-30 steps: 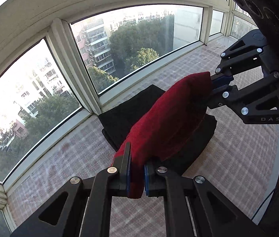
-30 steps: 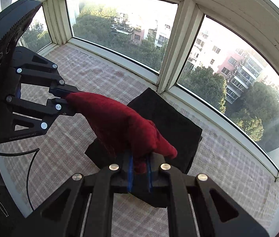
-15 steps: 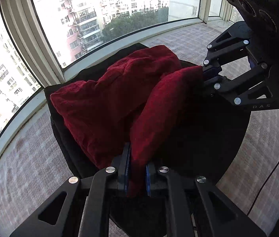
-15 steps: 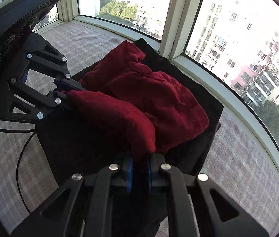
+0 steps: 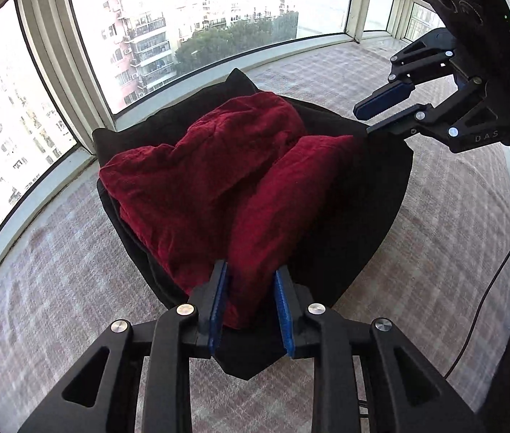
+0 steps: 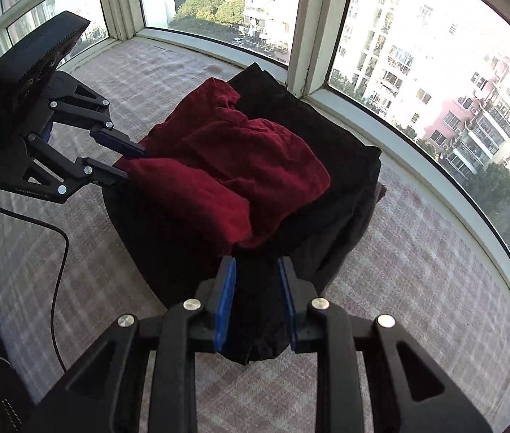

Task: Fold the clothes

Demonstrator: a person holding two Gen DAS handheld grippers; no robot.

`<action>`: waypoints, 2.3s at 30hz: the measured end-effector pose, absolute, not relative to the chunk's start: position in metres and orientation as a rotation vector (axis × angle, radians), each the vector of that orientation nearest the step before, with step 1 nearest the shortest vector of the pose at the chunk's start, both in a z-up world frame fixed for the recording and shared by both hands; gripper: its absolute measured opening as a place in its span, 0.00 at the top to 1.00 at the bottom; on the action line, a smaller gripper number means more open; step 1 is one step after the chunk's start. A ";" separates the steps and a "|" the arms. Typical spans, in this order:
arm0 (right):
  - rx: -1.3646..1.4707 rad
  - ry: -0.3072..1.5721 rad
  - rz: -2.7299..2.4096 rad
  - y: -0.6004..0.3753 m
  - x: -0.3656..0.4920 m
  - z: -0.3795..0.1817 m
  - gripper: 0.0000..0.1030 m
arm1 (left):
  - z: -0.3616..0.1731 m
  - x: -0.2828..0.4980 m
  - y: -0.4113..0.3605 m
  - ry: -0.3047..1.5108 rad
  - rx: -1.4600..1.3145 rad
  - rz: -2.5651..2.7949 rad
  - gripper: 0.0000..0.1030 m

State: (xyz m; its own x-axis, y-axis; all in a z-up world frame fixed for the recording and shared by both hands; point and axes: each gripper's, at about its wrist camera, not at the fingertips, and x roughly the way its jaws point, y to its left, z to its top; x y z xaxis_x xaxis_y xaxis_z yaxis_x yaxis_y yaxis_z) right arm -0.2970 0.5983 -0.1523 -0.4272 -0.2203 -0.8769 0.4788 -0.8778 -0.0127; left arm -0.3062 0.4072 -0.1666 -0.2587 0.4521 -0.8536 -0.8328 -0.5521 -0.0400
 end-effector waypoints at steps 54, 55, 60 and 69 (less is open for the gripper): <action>1.398 -0.058 -2.779 0.478 -0.187 -0.095 0.48 | -0.081 -0.219 0.279 0.181 -0.998 2.328 0.31; 1.374 -0.057 -2.799 0.465 -0.175 -0.089 0.48 | -0.074 -0.203 0.267 0.172 -0.973 2.346 0.29; 1.270 -0.025 -2.894 0.402 -0.119 -0.059 0.46 | -0.047 -0.143 0.200 0.086 -0.916 2.394 0.27; 1.241 -0.052 -3.002 0.291 -0.063 -0.037 0.37 | -0.026 -0.075 0.113 0.198 -0.862 2.523 0.25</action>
